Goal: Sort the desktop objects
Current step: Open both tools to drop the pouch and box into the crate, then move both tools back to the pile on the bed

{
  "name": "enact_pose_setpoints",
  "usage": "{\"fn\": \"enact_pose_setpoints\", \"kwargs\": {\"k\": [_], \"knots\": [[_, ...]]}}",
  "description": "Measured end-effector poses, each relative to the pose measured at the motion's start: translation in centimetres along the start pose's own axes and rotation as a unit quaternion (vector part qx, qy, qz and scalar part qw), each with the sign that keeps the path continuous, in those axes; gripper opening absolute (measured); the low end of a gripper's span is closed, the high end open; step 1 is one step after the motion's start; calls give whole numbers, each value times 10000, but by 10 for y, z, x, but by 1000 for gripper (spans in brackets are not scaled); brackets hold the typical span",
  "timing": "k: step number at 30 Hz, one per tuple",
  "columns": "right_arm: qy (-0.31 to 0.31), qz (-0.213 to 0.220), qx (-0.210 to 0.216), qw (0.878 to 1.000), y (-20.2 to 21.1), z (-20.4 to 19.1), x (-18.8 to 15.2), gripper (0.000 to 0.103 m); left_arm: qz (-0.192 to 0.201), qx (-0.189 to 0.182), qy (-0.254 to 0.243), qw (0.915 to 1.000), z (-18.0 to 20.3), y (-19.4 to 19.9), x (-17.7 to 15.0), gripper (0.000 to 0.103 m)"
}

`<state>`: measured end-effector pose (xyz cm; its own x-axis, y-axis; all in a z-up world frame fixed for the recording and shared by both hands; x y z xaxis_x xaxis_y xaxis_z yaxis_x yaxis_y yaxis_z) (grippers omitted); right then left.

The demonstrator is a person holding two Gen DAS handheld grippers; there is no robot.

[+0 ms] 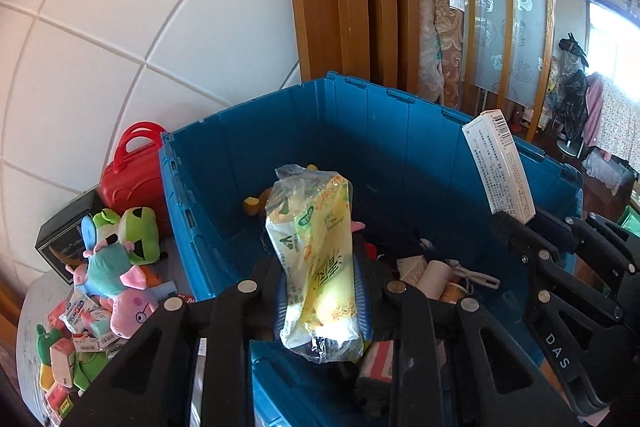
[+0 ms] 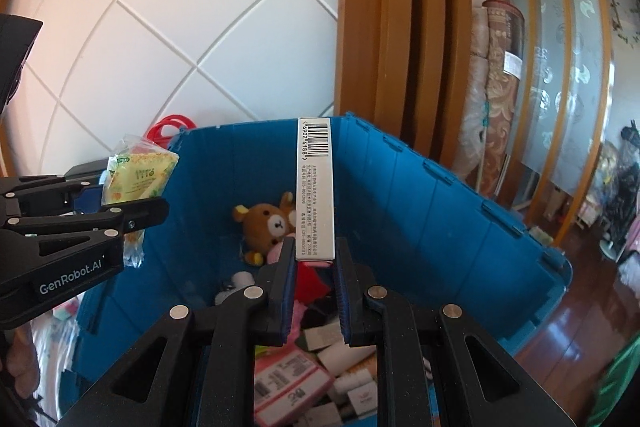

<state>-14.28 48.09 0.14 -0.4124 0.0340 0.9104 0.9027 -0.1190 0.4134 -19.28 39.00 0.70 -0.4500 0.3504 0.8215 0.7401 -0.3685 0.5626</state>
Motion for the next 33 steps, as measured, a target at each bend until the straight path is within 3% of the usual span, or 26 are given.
{"fn": "enact_pose_setpoints", "kwargs": {"k": [4,6,9,10,11,13,15,18,23,33], "knots": [[-47,-43,-15,10000,-4,14,-3,18,-9,-31,-62,10000,12,-3,1,27],[-44,-54,-17,10000,-4,19,-5,18,-8,-22,-82,10000,15,-3,1,32],[-14,-66,-6,10000,-5,21,-5,18,16,59,-72,10000,16,-2,1,62],[-4,-65,5,10000,-5,20,-5,18,43,64,-62,10000,15,-1,1,79],[-2,-56,11,10000,-4,19,-5,19,79,77,-58,9999,14,1,0,88],[-24,-19,-28,10000,-3,19,-3,44,161,163,-47,9997,9,6,0,89],[32,45,-337,9994,-1,23,-1,79,198,173,33,9996,2,11,-1,90],[54,128,-398,9991,5,25,2,103,209,161,237,9994,-11,18,-4,91],[189,226,-467,9985,15,14,7,103,265,232,394,9986,-30,31,-14,92],[400,407,-105,9983,34,-34,14,103,446,560,838,9939,-88,72,-54,95]]}}
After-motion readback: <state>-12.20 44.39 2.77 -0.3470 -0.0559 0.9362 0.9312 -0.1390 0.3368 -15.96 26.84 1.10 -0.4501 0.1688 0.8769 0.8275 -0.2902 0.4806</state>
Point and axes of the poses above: each gripper's, at about its wrist camera, not at the fingertips, and y roughly against the way its jaws point, z to its right, x to its top, the point moved 6 cm from there along -y, roughly the way its jaws point, and after that the axes turned 4 degrees about z, right-handed, at the moved point
